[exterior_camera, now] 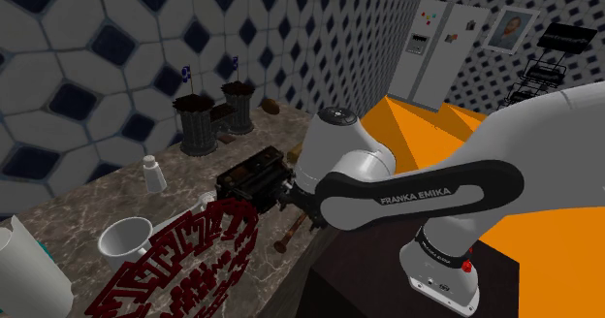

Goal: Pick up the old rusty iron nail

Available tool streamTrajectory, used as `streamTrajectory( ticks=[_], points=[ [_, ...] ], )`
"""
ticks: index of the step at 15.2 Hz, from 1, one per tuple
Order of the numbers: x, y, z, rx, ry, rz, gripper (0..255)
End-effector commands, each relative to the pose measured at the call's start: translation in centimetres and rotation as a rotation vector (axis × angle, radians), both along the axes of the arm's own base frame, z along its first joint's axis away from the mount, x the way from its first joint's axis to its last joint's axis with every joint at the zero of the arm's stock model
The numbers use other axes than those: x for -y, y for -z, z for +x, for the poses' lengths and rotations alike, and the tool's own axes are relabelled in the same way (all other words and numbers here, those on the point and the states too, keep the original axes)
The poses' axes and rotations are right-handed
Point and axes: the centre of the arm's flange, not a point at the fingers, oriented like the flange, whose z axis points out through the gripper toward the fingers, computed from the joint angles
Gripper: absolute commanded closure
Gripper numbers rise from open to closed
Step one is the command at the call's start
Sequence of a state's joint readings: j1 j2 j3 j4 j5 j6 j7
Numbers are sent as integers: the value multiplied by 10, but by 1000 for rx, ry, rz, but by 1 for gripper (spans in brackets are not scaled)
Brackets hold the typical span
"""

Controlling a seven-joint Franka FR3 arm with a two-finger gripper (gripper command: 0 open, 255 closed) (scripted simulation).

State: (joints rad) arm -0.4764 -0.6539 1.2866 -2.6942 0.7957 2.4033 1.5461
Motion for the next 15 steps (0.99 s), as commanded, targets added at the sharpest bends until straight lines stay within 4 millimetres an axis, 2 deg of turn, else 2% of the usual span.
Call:
streamTrajectory(
  ticks=[1,4,5,14,15],
  points=[
    [1,15,0,-9,2,-2,0],
    [1,18,0,-9,2,-2,0],
    [1,18,-1,-9,2,-2,255],
    [1,18,0,-9,2,-2,255],
    [1,13,0,-9,2,-2,255]
  ],
)
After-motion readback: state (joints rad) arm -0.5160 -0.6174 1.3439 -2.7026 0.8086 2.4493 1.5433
